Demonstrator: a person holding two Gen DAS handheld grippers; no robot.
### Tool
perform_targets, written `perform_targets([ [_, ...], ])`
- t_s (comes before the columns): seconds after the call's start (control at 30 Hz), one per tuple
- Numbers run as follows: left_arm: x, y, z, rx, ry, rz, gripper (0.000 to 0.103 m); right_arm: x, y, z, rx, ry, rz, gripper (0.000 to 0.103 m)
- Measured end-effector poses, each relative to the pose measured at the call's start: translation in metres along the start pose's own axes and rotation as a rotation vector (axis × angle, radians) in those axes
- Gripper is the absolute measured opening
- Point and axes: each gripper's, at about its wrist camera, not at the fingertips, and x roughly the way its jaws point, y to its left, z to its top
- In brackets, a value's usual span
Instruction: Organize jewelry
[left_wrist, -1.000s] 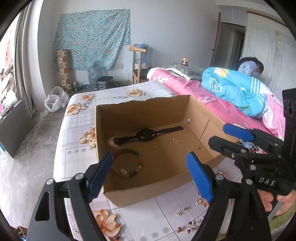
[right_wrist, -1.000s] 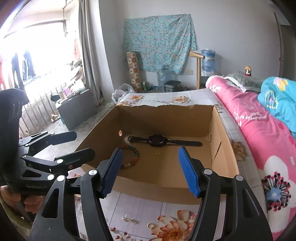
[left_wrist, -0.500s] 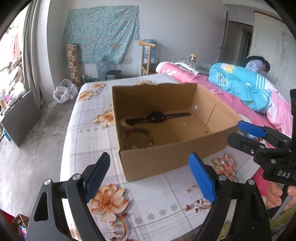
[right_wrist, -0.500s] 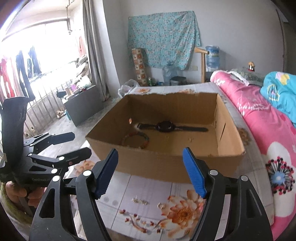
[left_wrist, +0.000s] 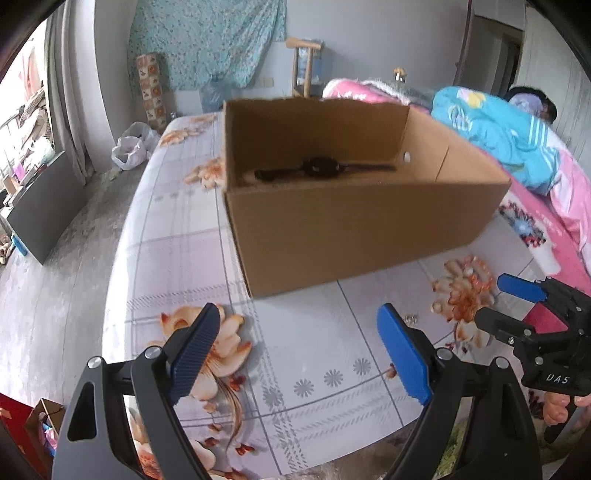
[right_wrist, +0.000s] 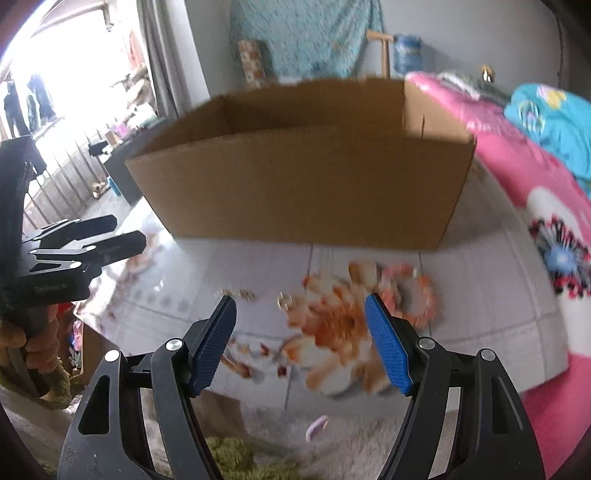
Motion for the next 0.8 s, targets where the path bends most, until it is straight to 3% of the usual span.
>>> perform_targets([
  [0.2, 0.025, -0.013, -0.008, 0.039, 0.086, 0.027, 0.085, 0.013, 0.006, -0.003, -0.016, 0.046, -0.017, 0.068],
  [0.5, 0.058, -0.007, -0.013, 0.01, 0.202, 0.035, 0.085, 0.022, 0.011, -0.003, -0.016, 0.068, -0.034, 0.067],
  [0.8, 0.066, -0.005, -0.009, -0.005, 0.209, 0.056, 0.097, 0.028, 0.013, -0.005, -0.014, 0.079, -0.037, 0.067],
])
